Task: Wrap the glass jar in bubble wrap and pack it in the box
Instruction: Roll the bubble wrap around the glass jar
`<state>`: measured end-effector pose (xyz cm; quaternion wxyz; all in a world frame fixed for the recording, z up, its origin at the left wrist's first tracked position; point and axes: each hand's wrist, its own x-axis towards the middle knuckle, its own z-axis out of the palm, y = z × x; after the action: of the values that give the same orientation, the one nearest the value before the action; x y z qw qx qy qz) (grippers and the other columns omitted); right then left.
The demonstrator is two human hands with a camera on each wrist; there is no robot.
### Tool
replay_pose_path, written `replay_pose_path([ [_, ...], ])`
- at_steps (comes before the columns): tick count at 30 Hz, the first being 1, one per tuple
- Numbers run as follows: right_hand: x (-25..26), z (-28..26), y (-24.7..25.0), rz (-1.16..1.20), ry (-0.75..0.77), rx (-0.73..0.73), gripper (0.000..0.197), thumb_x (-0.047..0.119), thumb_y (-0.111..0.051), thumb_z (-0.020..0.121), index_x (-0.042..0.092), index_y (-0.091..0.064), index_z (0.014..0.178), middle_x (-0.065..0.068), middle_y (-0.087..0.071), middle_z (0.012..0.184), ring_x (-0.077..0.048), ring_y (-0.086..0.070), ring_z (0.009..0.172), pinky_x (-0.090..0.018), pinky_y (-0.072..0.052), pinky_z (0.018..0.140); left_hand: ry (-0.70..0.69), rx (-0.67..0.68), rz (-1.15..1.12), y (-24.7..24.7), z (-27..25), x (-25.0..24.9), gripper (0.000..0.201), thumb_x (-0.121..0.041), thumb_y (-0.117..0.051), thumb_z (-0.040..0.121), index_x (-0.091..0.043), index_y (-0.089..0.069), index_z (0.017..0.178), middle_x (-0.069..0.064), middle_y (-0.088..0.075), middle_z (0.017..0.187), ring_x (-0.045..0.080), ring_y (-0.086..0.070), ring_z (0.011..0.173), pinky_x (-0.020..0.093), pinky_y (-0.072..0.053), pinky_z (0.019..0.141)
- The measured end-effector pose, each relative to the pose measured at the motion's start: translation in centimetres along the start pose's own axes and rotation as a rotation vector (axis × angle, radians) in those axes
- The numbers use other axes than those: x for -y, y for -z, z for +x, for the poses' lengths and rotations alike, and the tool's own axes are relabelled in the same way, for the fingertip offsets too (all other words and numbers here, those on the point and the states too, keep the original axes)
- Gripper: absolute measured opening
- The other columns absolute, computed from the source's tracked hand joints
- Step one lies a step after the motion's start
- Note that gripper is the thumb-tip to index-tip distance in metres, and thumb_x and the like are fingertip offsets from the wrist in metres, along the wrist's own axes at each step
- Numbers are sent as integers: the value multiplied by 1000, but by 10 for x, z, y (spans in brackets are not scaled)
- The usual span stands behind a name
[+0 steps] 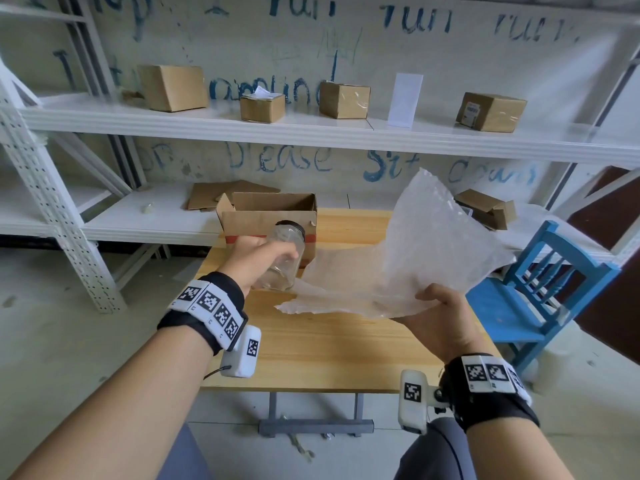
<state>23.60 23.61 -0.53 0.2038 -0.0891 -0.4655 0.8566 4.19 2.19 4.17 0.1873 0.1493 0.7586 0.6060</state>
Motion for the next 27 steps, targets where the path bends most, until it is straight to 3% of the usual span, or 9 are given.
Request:
replay_pose_path([
  [3, -3, 0, -1, 5, -14, 6, 59, 2, -36, 68, 11, -69, 116, -17, -65, 112, -39, -61, 103, -55, -50, 85, 22, -34, 9, 4, 4, -2, 36, -29, -80, 72, -6, -75, 100, 11, -72, 104, 30, -65, 99, 34, -47, 72],
  [6, -10, 0, -2, -23, -36, -33, 65, 2, -38, 71, 2, -57, 133, -21, -61, 120, -41, -57, 111, -60, -45, 92, 27, -3, 10, 2, 6, -5, 34, -34, -83, 69, -11, -78, 94, 16, -74, 109, 35, -70, 98, 33, -50, 67],
  [12, -24, -4, -7, -192, -111, 56, 63, 1, -57, 72, 2, -57, 135, -27, -61, 135, -47, -56, 126, -71, -42, 103, 68, 154, -73, -30, 3, -6, 51, -33, -90, 68, -4, -75, 108, 15, -76, 111, 31, -74, 100, 38, -62, 67],
  [14, -26, -5, -8, -298, -139, 93, 57, -3, -57, 74, 10, -65, 128, -25, -64, 133, -47, -57, 126, -69, -43, 103, 100, 192, -149, -44, 2, -7, 48, -28, -89, 71, -2, -75, 109, 17, -77, 108, 31, -75, 95, 35, -61, 61],
  [18, -25, -9, -2, -425, -246, 222, 64, -5, -61, 69, 21, -66, 126, -24, -63, 127, -43, -58, 118, -56, -42, 103, 131, 209, -202, -66, 2, -7, 40, -25, -89, 71, -5, -74, 102, 3, -73, 74, 22, -72, 75, 28, -56, 55],
  [21, -18, -11, 8, -343, -341, 239, 78, -18, -51, 65, 8, -53, 139, -24, -58, 131, -40, -54, 122, -57, -37, 109, 113, 204, -143, -74, 4, -1, 45, -29, -90, 70, -4, -73, 104, 10, -72, 88, 21, -72, 77, 23, -54, 51],
  [23, -14, -10, 17, -369, -377, 208, 72, -27, -45, 72, -9, -47, 141, -29, -59, 131, -41, -58, 121, -56, -38, 112, 118, 218, -104, -77, 4, 4, 49, -30, -90, 69, -4, -73, 106, 13, -72, 97, 23, -72, 83, 23, -54, 52],
  [25, -10, -9, 17, -491, -389, 241, 48, -26, -51, 82, -15, -56, 128, -32, -67, 119, -35, -67, 111, -52, -47, 109, 128, 222, -100, -79, 2, 5, 49, -30, -90, 68, -5, -73, 106, 11, -69, 95, 23, -71, 82, 25, -55, 54],
  [27, 1, -10, 9, -602, -391, 202, 24, -19, -50, 93, -2, -68, 94, -15, -76, 85, -14, -74, 80, -33, -59, 93, 131, 227, -104, -81, 2, 6, 51, -29, -91, 67, -6, -73, 109, 9, -66, 96, 23, -69, 82, 26, -55, 54],
])
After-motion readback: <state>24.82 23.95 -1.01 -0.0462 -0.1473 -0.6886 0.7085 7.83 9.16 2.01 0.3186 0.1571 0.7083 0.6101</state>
